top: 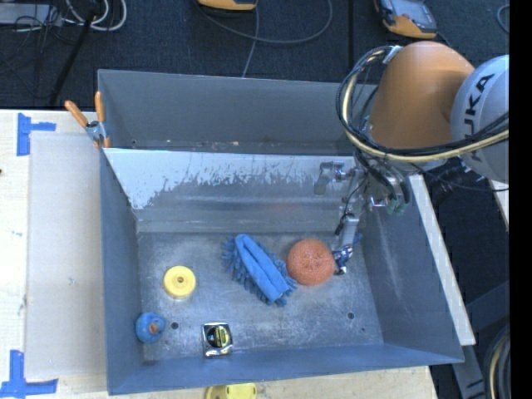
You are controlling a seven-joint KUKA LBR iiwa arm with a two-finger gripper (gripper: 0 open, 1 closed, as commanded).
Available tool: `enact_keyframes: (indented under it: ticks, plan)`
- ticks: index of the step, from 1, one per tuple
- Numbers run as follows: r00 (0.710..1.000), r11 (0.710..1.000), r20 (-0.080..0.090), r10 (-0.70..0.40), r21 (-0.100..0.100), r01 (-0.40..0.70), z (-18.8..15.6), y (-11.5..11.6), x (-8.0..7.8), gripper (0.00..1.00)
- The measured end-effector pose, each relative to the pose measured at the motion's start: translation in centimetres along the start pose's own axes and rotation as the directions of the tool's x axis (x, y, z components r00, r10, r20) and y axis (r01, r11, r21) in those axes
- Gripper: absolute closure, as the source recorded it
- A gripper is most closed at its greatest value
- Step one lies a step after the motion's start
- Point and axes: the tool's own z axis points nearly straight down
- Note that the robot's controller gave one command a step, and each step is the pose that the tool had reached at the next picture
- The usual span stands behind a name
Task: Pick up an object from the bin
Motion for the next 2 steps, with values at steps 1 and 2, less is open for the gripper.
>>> enact_keyframes:
  ticks: [1, 2]
  plan:
    - [1.0, 1.0, 0.008, -0.001, 0.0, 0.001, -0.5, 0.0, -0.1, 0.0]
    - [1.0, 1.0, 0.012, 0.005, 0.0, -0.005, 5.0, 0.4, 1.1, 0.0]
